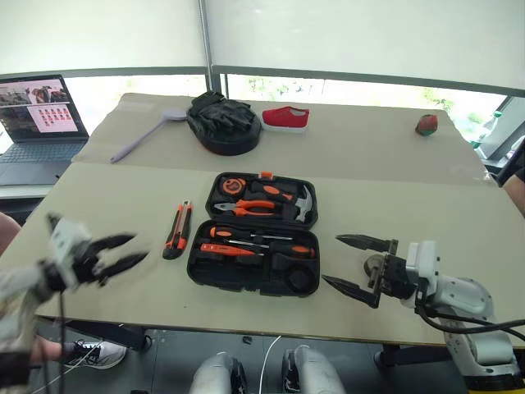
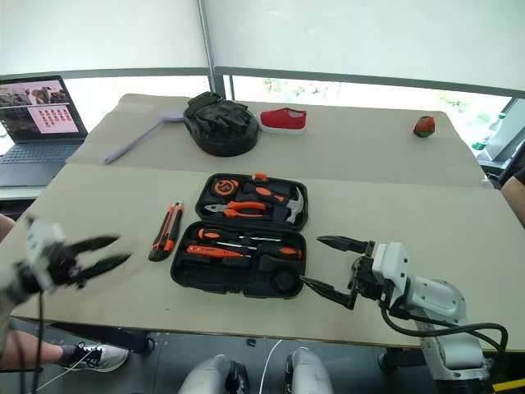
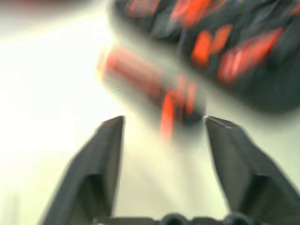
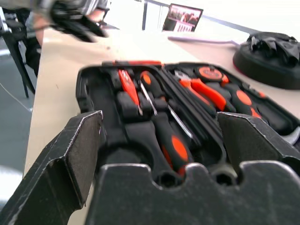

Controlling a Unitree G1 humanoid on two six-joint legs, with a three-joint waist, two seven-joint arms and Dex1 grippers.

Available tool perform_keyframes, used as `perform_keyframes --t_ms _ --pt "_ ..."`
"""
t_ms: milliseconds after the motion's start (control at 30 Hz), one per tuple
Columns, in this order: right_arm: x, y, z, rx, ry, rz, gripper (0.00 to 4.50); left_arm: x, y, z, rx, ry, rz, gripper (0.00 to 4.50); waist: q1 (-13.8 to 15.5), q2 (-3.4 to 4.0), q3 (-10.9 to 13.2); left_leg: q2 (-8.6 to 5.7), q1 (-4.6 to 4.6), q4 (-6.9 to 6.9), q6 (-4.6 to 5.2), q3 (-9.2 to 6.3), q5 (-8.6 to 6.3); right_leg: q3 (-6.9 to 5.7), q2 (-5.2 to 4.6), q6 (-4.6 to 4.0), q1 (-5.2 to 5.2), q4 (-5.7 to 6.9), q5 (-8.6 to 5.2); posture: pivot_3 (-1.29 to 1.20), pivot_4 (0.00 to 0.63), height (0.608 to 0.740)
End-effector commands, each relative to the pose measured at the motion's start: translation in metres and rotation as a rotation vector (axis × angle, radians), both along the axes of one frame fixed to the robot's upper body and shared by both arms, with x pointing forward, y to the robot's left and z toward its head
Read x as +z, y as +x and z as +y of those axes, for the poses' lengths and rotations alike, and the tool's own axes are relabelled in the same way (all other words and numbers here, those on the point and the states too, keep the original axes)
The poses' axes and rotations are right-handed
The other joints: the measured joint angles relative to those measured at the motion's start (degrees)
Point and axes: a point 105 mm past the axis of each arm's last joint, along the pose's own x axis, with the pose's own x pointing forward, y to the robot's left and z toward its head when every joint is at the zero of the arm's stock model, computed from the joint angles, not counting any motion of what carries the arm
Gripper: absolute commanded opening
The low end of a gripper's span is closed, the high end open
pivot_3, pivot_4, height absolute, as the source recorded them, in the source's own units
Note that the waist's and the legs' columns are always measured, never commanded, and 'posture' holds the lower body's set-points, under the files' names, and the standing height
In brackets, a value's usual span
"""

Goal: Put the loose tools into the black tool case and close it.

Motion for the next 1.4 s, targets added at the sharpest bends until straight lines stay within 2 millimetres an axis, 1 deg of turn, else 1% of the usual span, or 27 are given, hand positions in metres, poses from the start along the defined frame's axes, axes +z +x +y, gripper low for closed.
perform_keyframes --t_ms 33,67,100,133,167,200,233,267,300,333,400,467,500,533,567,667,767,900,1033,1100,1133,1200,1267,1300,1333,1367,1400 --pt "0.01 -0.004 -0.004 0.03 -0.02 -0.082 4.5 0.021 -0.016 0.039 0.181 0.062 -0.072 4.44 0.8 0.03 0.0 -0.01 -0.01 0.0 0.02 -0.03 -0.03 -0.11 -0.07 -0.21 0.0 -0.03 -0.13 0.0 0.15 0.74" --pt "0.01 -0.004 -0.003 0.04 -0.022 -0.075 4.5 0.021 -0.02 0.049 0.246 0.059 -0.076 4.44 1.1 0.06 0.0 -0.02 0.0 -0.01 0.23 -0.05 -0.17 -0.16 -0.13 -0.24 -0.01 -0.06 -0.15 0.0 0.15 0.74" --pt "0.012 -0.003 -0.003 0.044 -0.008 -0.074 4.5 0.021 -0.023 0.054 0.28 0.058 -0.072 4.44 1.4 0.07 0.1 -0.04 0.0 0.0 0.33 -0.08 -0.24 -0.2 -0.17 -0.24 0.0 -0.07 -0.15 0.0 0.15 0.74" --pt "0.015 -0.002 -0.001 0.042 0.015 -0.074 4.5 0.02 -0.025 0.055 0.288 0.052 -0.063 4.44 1.5 0.08 0.1 -0.05 -0.01 -0.01 0.41 -0.1 -0.29 -0.22 -0.19 -0.24 0.02 -0.09 -0.15 0.0 0.15 0.74" --pt "0.02 -0.001 0.004 0.058 0.04 -0.072 4.5 0.02 -0.026 0.048 0.273 0.007 -0.026 4.44 1.5 0.09 0.1 -0.06 -0.02 -0.01 0.43 -0.12 -0.31 -0.24 -0.2 -0.24 0.02 -0.1 -0.15 0.0 0.15 0.74" --pt "0.025 0.001 0.008 0.07 0.06 -0.074 4.5 0.02 -0.023 0.036 0.231 0.002 0.0 4.44 1.4 0.11 0.1 -0.06 -0.04 -0.01 0.45 -0.12 -0.32 -0.24 -0.2 -0.24 0.01 -0.11 -0.14 0.0 0.15 0.74" --pt "0.03 0.002 0.011 0.082 0.082 -0.074 4.5 0.023 -0.016 0.026 0.207 0.022 -0.007 4.44 1.4 0.13 0.1 -0.06 -0.05 -0.01 0.45 -0.12 -0.33 -0.24 -0.21 -0.23 0.01 -0.13 -0.14 0.0 0.15 0.74" --pt "0.035 0.004 0.015 0.089 0.103 -0.083 4.5 0.027 -0.007 0.017 0.21 0.028 -0.016 4.44 1.5 0.14 0.1 -0.07 -0.09 -0.01 0.44 -0.13 -0.32 -0.25 -0.21 -0.23 0.01 -0.13 -0.14 0.0 0.15 0.74" --pt "0.041 0.005 0.02 0.097 0.136 -0.09 4.5 0.03 0.003 0.004 0.206 0.024 -0.009 4.44 1.7 0.15 0.1 -0.07 -0.12 -0.01 0.34 -0.13 -0.27 -0.27 -0.21 -0.23 -0.01 -0.15 -0.13 0.0 0.15 0.74" --pt "0.046 0.006 0.023 0.103 0.158 -0.093 4.5 0.032 0.009 -0.005 0.207 0.016 0.005 4.44 1.8 0.14 0.1 -0.08 -0.13 -0.02 0.07 -0.15 -0.11 -0.28 -0.21 -0.22 -0.01 -0.14 -0.12 0.0 0.15 0.74" --pt "0.052 0.006 0.031 0.131 0.171 -0.11 4.5 0.038 0.024 -0.025 0.221 -0.067 0.031 4.44 1.8 0.14 0.1 -0.08 -0.15 -0.03 0.02 -0.17 -0.08 -0.29 -0.21 -0.18 0.01 -0.13 -0.08 0.0 0.15 0.74" --pt "0.059 0.007 0.039 0.156 0.183 -0.132 4.5 0.042 0.045 -0.053 0.225 -0.129 0.036 4.44 1.7 0.17 0.1 -0.09 -0.17 -0.07 -0.03 -0.16 -0.05 -0.28 -0.2 0.07 0.12 -0.12 0.09 0.0 0.15 0.74" --pt "0.061 0.007 0.042 0.161 0.188 -0.137 4.5 0.044 0.051 -0.062 0.227 -0.144 0.04 4.44 1.7 0.19 0.1 -0.11 -0.17 -0.07 -0.04 -0.16 -0.04 -0.29 -0.19 0.11 0.17 -0.1 0.11 0.0 0.15 0.74" --pt "0.062 0.007 0.043 0.163 0.191 -0.137 4.5 0.039 0.058 -0.068 0.269 -0.133 0.073 4.44 1.6 0.19 0.2 -0.13 -0.18 -0.07 -0.06 -0.15 -0.02 -0.29 -0.18 0.12 0.19 -0.09 0.12 0.0 0.15 0.74" --pt "0.062 0.007 0.044 0.163 0.191 -0.135 4.5 0.036 0.066 -0.074 0.308 -0.145 0.069 4.44 1.5 0.18 0.2 -0.14 -0.19 -0.06 -0.07 -0.15 -0.01 -0.28 -0.15 0.13 0.22 -0.07 0.14 0.0 0.15 0.74" --pt "0.059 0.006 0.046 0.163 0.188 -0.128 4.5 0.031 0.084 -0.088 0.388 -0.163 0.054 4.44 1.0 0.12 0.2 -0.2 -0.14 -0.05 -0.04 -0.12 0.02 -0.25 -0.07 0.12 0.3 0.02 0.16 0.0 0.15 0.74" --pt "0.057 0.004 0.047 0.157 0.183 -0.124 4.5 0.024 0.095 -0.097 0.449 -0.117 0.047 4.44 0.9 0.05 0.2 -0.18 -0.12 -0.04 -0.07 -0.11 0.06 -0.2 0.05 0.11 0.3 0.06 0.16 0.0 0.15 0.74" --pt "0.057 0.002 0.049 0.149 0.178 -0.139 4.5 0.01 0.107 -0.118 0.45 -0.07 0.093 4.44 1.2 0.04 0.2 -0.17 -0.08 -0.03 -0.22 -0.1 0.12 -0.18 0.07 0.17 0.3 0.11 0.11 0.0 0.15 0.74" --pt "0.058 0.001 0.053 0.149 0.186 -0.15 4.5 -0.004 0.118 -0.132 0.42 -0.052 0.123 4.44 1.2 0.04 0.2 -0.16 -0.04 -0.03 -0.24 -0.1 0.11 -0.16 0.03 0.18 0.31 0.13 0.1 0.0 0.15 0.74" --pt "0.058 0.001 0.054 0.15 0.187 -0.152 4.5 -0.011 0.122 -0.134 0.42 -0.022 0.131 3.92 1.2 0.06 0.2 -0.16 -0.04 -0.04 -0.24 -0.1 0.11 -0.16 0.03 0.17 0.3 0.13 0.11 0.0 0.15 0.74" --pt "0.059 0.001 0.054 0.151 0.187 -0.153 4.5 -0.015 0.125 -0.135 0.426 -0.014 0.14 3.85 1.2 0.06 0.2 -0.16 -0.04 -0.04 -0.23 -0.11 0.11 -0.16 0.03 0.16 0.3 0.13 0.11 0.0 0.15 0.74" --pt "0.059 0.001 0.054 0.15 0.188 -0.155 4.5 -0.02 0.128 -0.136 0.433 -0.014 0.154 3.02 1.6 0.08 0.2 -0.17 -0.01 -0.03 -0.23 -0.11 0.12 -0.17 0.01 0.15 0.34 0.14 0.11 0.0 0.15 0.74" --pt "0.06 0.001 0.054 0.149 0.189 -0.156 4.5 -0.024 0.129 -0.137 0.432 -0.015 0.168 2.29 1.8 0.11 0.2 -0.18 0.06 -0.03 -0.23 -0.11 0.11 -0.18 -0.05 0.16 0.4 0.14 0.11 0.0 0.15 0.74" --pt "0.06 0.001 0.054 0.148 0.19 -0.158 4.5 -0.026 0.128 -0.138 0.431 -0.01 0.173 2.02 1.8 0.14 0.2 -0.19 0.08 -0.03 -0.22 -0.1 0.1 -0.17 -0.07 0.16 0.42 0.14 0.11 0.0 0.15 0.74" --pt "0.061 0.001 0.055 0.147 0.191 -0.16 4.5 -0.028 0.128 -0.137 0.442 -0.013 0.175 1.77 1.7 0.24 0.1 -0.19 0.1 -0.03 -0.21 -0.1 0.09 -0.16 -0.08 0.16 0.42 0.14 0.11 0.0 0.15 0.74" --pt "0.061 0.001 0.055 0.146 0.192 -0.161 4.5 -0.029 0.126 -0.135 0.444 -0.011 0.18 1.67 1.7 0.32 0.1 -0.19 0.12 -0.03 -0.21 -0.1 0.09 -0.16 -0.08 0.17 0.44 0.14 0.1 0.0 0.15 0.74" --pt "0.061 0.001 0.055 0.145 0.192 -0.163 4.5 -0.03 0.124 -0.131 0.451 -0.008 0.175 1.67 1.7 0.43 0.0 -0.18 0.14 -0.04 -0.2 -0.11 0.09 -0.16 -0.08 0.17 0.44 0.14 0.1 0.0 0.15 0.74"
